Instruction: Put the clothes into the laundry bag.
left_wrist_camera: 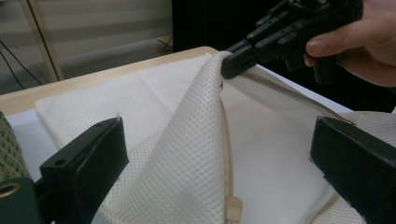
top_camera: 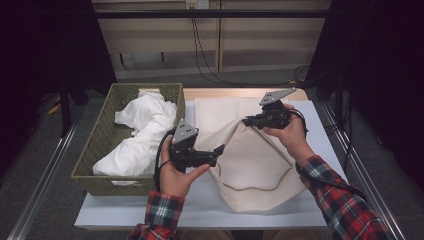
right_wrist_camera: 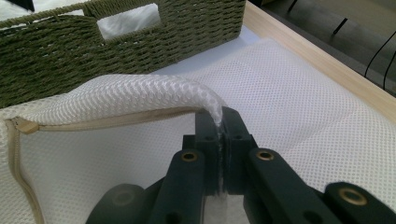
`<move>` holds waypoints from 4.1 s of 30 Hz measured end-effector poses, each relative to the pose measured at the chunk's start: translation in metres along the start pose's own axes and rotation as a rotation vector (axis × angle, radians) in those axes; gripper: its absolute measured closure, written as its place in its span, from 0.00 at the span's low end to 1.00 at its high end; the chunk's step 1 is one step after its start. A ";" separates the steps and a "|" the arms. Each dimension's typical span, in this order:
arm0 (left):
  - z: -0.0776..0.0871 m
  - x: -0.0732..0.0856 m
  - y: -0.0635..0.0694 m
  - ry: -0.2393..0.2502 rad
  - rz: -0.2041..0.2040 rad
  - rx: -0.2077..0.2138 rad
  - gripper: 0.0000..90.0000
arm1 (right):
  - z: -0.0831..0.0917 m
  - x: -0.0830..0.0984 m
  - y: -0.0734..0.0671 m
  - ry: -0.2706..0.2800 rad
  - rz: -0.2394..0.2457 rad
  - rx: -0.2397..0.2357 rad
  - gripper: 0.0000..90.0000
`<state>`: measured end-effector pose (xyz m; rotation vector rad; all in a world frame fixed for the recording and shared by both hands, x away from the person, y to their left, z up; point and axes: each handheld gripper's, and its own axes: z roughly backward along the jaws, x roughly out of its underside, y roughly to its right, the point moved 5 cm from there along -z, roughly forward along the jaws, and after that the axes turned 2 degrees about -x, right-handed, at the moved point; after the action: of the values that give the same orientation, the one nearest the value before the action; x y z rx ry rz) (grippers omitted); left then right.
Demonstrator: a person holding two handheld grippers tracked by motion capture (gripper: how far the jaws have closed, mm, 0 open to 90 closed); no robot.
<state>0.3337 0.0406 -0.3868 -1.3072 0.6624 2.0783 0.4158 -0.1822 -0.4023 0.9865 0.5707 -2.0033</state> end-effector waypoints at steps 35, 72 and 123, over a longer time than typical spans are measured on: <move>0.014 -0.041 -0.076 -0.083 -0.003 -0.184 0.04 | 0.003 0.006 -0.002 -0.009 0.010 0.003 0.97; 0.046 0.008 -0.176 -0.225 0.085 -0.409 0.04 | 0.006 0.010 0.000 -0.016 0.011 0.011 0.97; -0.022 0.080 -0.194 -0.733 0.021 -0.371 0.00 | 0.004 0.012 0.001 -0.031 0.007 0.016 0.97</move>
<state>0.4566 0.1787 -0.4879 -0.6030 -0.0339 2.5392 0.4111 -0.1910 -0.4097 0.9644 0.5343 -2.0165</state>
